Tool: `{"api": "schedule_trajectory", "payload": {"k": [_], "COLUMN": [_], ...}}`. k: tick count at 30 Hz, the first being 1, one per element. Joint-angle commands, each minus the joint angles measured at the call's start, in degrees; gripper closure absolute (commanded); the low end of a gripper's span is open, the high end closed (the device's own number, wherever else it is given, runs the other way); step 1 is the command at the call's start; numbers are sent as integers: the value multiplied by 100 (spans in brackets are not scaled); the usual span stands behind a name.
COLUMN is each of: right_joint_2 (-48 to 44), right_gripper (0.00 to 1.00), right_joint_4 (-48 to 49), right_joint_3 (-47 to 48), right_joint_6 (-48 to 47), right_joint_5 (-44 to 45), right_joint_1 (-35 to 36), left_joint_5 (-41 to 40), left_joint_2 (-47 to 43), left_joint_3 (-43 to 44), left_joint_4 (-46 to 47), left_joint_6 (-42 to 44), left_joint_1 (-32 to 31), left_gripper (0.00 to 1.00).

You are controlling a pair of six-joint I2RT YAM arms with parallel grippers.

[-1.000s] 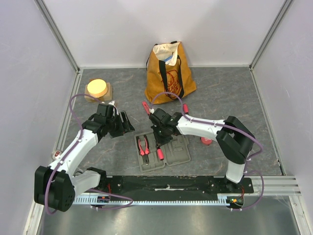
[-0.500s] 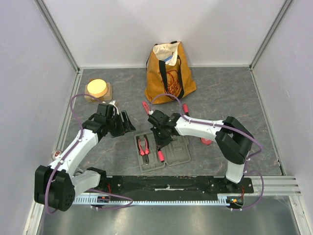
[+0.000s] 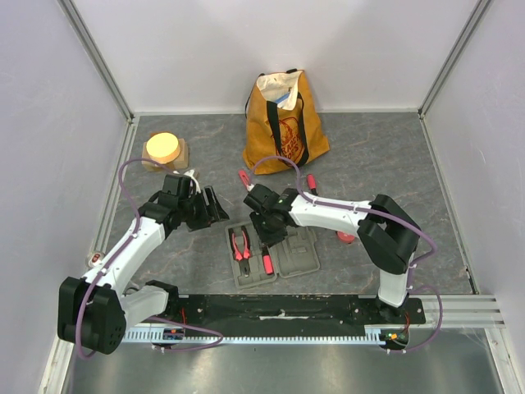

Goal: Pack the tool kit

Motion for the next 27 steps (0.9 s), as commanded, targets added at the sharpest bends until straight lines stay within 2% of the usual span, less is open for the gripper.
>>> {"api": "schedule_trajectory", "payload": {"k": [1,3,7,11,14,16,18,20,24,27], "right_joint_2": [120,32,-188,-477,-645,-698,-733,-759,-777,-812], "right_gripper": [60,56,59,69,81,90,94,96,97,94], "right_joint_4": [20,12,3,178,354,486,626,758,1100,1399], "right_joint_3": [81,45,1,-78,-218,-306,-420,-517,-798,-1061], "right_joint_6": [52,61,87,61,-44,-132,-237,-334,-413,-413], "right_joint_5": [450,485,617,749,767,697,609,538,424,319], "right_joint_1": [2,11,2,2,2,2,20,72,134,134], "left_joint_5": [316,351,553,948,1168,1195,1169,1090,695,273], "left_joint_2": [-14,-23,-14,-40,12,126,275,486,1031,1531], "left_joint_3": [-6,3,-6,-58,-129,-120,-103,-76,82,397], "left_joint_4": [260,277,374,690,1032,1182,1349,1498,1762,1824], "left_joint_6": [-157,-157,-183,-332,-508,-657,-824,-1035,-1387,-1493], "left_joint_1": [17,9,9,-35,-132,-263,-430,-615,-1133,-1555], "left_gripper": [27,27,28,36,44,50,57,62,67,70]}}
